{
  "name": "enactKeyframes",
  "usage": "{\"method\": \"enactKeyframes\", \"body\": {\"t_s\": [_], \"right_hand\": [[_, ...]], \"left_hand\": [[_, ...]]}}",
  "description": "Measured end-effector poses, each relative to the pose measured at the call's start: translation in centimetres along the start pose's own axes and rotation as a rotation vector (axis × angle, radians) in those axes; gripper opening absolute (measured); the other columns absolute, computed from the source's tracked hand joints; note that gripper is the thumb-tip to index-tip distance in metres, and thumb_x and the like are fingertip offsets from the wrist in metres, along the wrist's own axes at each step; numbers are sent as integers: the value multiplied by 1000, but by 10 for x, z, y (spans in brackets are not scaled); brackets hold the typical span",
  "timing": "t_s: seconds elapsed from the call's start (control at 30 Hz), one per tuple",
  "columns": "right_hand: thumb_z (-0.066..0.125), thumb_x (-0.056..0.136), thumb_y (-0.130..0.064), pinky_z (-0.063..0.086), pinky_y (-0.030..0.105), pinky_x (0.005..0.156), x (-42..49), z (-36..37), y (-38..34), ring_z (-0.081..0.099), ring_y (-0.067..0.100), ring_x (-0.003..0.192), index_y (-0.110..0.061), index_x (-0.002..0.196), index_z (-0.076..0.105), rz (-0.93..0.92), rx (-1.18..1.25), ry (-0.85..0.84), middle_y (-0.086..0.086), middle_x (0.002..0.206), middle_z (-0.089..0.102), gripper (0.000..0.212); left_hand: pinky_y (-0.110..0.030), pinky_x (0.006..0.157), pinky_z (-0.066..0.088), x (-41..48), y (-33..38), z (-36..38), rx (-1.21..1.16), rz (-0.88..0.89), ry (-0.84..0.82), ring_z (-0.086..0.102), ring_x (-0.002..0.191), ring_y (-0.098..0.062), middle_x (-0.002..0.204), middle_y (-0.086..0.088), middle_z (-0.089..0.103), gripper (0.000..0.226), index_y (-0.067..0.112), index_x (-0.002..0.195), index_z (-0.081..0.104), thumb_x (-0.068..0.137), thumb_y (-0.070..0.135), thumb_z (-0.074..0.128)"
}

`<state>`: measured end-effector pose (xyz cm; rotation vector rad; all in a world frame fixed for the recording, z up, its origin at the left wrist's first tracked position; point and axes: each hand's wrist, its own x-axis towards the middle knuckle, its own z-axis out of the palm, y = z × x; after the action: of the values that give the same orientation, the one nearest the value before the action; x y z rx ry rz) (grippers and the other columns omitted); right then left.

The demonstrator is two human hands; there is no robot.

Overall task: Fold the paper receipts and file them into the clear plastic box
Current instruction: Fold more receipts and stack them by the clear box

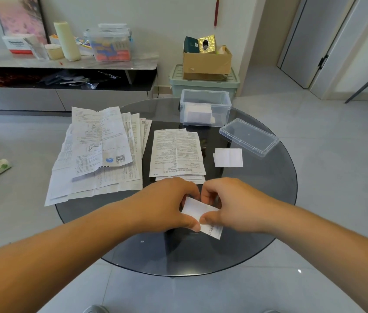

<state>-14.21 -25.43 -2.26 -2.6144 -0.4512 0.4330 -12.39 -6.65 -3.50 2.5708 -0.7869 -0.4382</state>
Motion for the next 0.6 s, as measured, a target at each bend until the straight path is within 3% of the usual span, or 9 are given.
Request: {"method": "enactKeyframes", "body": {"t_s": [0.17, 0.23, 0.33, 0.47, 0.6], "right_hand": [[78, 83, -26, 49, 19, 65, 0, -14, 19, 62, 3, 73, -30, 90, 62, -30, 132, -10, -12, 81, 64, 18], [78, 83, -21, 46, 17, 64, 4, -25, 29, 58, -1, 66, -29, 85, 63, -24, 187, 85, -11, 77, 65, 17], [74, 88, -16, 48, 23, 67, 19, -45, 48, 61, 5, 68, -26, 86, 67, 3, 244, 275, -6, 79, 69, 13], [66, 95, -18, 44, 15, 68, 39, -59, 70, 63, 5, 85, -23, 98, 71, 51, 172, 395, -9, 92, 70, 8], [65, 95, -22, 50, 25, 79, 62, -49, 83, 63, 11, 94, -31, 97, 71, 94, 115, 395, -11, 99, 69, 11]], "left_hand": [[-20, 61, 38, 11, 8, -1, 66, 6, 52, 53, 74, -4, 82, 15, 57, 30, 33, 92, 61, 79, 56, 75], [-23, 62, 41, 20, 13, -7, 48, 17, 150, 53, 73, -4, 80, 13, 58, 29, 31, 88, 60, 80, 54, 75], [-23, 65, 43, 37, 17, -18, -55, 20, 288, 55, 80, -6, 88, 13, 58, 35, 31, 100, 59, 78, 51, 77], [-29, 85, 50, 59, 7, -24, 2, -22, 406, 54, 95, -9, 103, 9, 57, 45, 31, 112, 59, 78, 55, 77], [-34, 102, 42, 68, -9, -22, 185, -29, 448, 49, 116, -15, 123, 6, 55, 49, 31, 118, 61, 80, 59, 72]]}}
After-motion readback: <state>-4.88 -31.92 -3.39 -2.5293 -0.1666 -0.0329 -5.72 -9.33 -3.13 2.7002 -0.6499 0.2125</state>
